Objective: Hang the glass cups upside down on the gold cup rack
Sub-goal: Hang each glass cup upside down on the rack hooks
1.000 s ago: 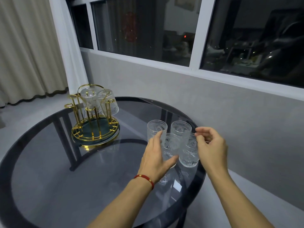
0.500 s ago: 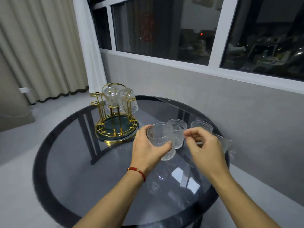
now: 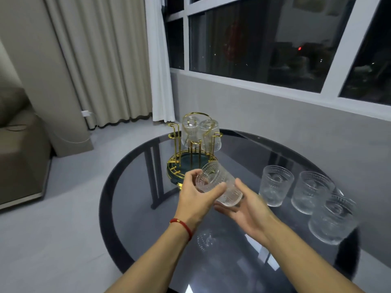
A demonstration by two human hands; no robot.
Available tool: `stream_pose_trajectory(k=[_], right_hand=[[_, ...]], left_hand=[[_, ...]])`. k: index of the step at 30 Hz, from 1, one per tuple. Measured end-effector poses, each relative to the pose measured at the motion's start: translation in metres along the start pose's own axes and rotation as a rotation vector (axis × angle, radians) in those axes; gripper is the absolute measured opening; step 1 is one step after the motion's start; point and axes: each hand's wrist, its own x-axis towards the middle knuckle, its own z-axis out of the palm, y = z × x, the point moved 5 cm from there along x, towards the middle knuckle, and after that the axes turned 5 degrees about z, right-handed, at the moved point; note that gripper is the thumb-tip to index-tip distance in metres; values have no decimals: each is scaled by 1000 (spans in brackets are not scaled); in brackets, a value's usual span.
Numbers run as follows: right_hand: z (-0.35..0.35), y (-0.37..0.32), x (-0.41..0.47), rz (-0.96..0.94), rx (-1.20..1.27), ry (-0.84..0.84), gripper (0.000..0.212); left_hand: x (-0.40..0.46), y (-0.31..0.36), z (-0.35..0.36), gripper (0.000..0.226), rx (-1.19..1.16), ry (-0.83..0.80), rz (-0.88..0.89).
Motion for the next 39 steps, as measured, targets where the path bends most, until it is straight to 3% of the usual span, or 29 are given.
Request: stream_pose_trajectory(k=[4,6,9,11,14,19,26,39], right_hand=[[-3,-20,7,-161,26,38,36],[-5,-32,7,-254,-40,84,37],[3,-56,-5,-388,-139,97,53],[19,-77,-14,-491,-181,54,54],[50,-118,-21,-658,-325,69,63],[143,-179,4,-928,-763,155,70],[235,-184,85,-835,-1172,157,67],[244,-160,150,-706,-1537,283,67]], left_hand=[[16,-6,-15,55,130,31,65],[27,-21,-25,47,315,42,97],[34,-53,-26,52,747,-123,99],[33,-69,-22,63,904,-214,119],[32,-73,-18,72,969,-204,165],[30,-72,-20,74,996,-212,192],[32,-75,-22,76,1002,-225,190],[34,-78,-20,75,954,-210,191]])
